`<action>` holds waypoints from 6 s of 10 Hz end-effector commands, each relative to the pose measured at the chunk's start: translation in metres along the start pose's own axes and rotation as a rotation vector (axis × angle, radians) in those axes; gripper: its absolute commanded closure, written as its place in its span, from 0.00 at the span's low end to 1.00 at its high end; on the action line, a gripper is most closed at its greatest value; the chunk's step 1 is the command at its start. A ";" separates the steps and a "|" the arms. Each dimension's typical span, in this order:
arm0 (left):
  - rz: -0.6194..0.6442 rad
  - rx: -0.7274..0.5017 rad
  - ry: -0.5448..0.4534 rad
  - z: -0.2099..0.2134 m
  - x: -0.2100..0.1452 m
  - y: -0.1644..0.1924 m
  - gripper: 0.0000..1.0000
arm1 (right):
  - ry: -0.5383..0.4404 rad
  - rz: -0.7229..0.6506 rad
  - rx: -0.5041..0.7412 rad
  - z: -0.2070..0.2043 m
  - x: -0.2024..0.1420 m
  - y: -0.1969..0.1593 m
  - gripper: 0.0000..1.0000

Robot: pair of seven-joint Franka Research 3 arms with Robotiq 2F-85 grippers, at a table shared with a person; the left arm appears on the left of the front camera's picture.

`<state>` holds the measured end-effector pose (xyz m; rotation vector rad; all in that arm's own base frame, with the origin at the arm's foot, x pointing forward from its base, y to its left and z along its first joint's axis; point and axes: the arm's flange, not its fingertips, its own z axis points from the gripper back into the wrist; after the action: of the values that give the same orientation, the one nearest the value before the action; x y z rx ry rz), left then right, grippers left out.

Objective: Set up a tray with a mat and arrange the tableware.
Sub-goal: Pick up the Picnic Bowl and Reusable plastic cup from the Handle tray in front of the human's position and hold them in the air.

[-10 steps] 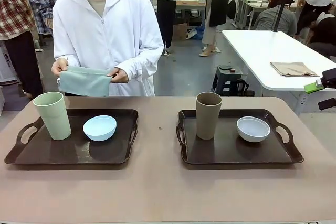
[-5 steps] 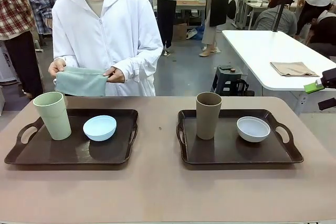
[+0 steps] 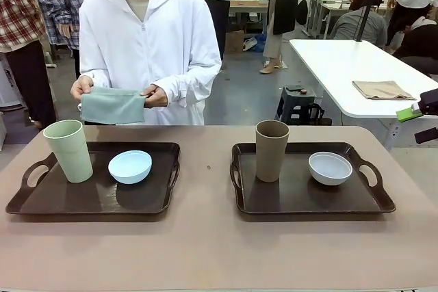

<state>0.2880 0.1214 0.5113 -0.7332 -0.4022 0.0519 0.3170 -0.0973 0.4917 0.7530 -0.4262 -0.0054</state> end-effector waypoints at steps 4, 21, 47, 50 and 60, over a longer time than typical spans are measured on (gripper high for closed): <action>-0.015 -0.015 -0.002 0.000 -0.001 0.001 0.00 | -0.008 0.018 0.025 -0.001 0.002 -0.002 0.00; -0.709 0.393 0.117 -0.007 0.076 -0.044 0.00 | 0.232 0.042 -0.345 -0.181 0.066 0.262 0.00; -1.469 -0.377 0.230 -0.121 0.163 0.012 0.00 | 0.577 0.244 -0.355 -0.514 0.041 0.365 0.00; -1.436 -0.343 0.267 -0.126 0.158 0.009 0.00 | 0.602 0.262 -0.324 -0.517 0.038 0.363 0.00; -1.501 -0.643 0.222 -0.122 0.151 0.113 0.00 | 0.591 0.290 -0.427 -0.550 0.028 0.370 0.00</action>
<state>0.4785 0.1497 0.4026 -0.8730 -0.6357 -1.5796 0.4888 0.5221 0.3925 0.2963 0.0478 0.4097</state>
